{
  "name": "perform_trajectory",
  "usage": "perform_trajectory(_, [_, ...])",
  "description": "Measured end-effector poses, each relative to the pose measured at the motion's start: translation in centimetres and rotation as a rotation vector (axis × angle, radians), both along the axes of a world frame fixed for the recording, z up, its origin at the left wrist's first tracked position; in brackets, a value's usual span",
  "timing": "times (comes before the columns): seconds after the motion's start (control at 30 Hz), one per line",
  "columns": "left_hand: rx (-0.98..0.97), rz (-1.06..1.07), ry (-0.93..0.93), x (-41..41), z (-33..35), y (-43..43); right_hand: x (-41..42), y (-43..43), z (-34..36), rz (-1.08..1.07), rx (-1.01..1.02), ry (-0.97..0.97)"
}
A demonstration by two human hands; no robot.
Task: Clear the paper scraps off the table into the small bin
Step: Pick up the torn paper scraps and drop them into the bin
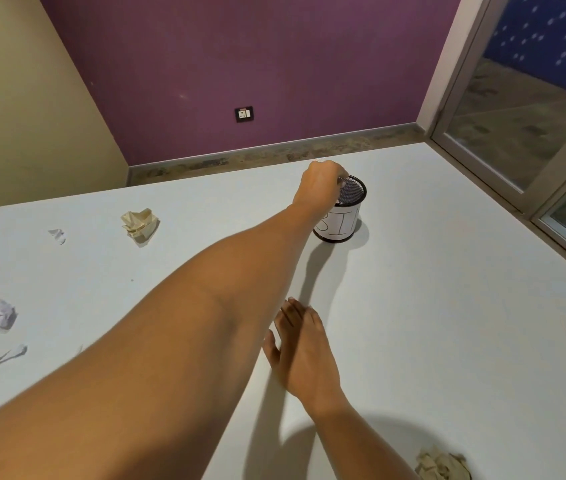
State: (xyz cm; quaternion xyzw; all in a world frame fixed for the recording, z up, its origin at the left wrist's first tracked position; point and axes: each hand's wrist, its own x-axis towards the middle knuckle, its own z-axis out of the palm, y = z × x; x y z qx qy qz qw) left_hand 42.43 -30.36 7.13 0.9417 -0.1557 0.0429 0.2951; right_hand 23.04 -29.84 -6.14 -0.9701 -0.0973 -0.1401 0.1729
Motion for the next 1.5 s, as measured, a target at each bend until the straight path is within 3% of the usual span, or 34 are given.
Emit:
perform_trajectory(0.17, [-0.165, 0.089, 0.014, -3.7, -0.8, 2.0, 0.1, 0.0, 0.6, 0.002, -0.02, 0.047])
perform_trajectory(0.47, [-0.265, 0.272, 0.121, -16.1, -6.1, 9.0, -0.4, 0.2, 0.5, 0.077, 0.027, 0.199])
perform_trajectory(0.57, [-0.193, 0.333, 0.174, -20.3, -7.6, 11.7, -1.7, 0.7, 0.3, 0.029, 0.012, 0.202])
perform_trajectory(0.73, [0.087, 0.426, 0.134, -26.5, -9.3, 15.8, -4.0, 0.9, 0.1, 0.022, -0.032, 0.233])
perform_trajectory(1.03, [0.338, 0.601, 0.188, -32.1, -9.6, 23.7, -6.6, 0.9, 0.3, 0.02, -0.057, 0.232])
perform_trajectory(1.5, [0.091, 0.841, 0.314, -35.8, -8.6, 30.8, -6.5, 0.9, 0.5, -0.006, -0.047, 0.177])
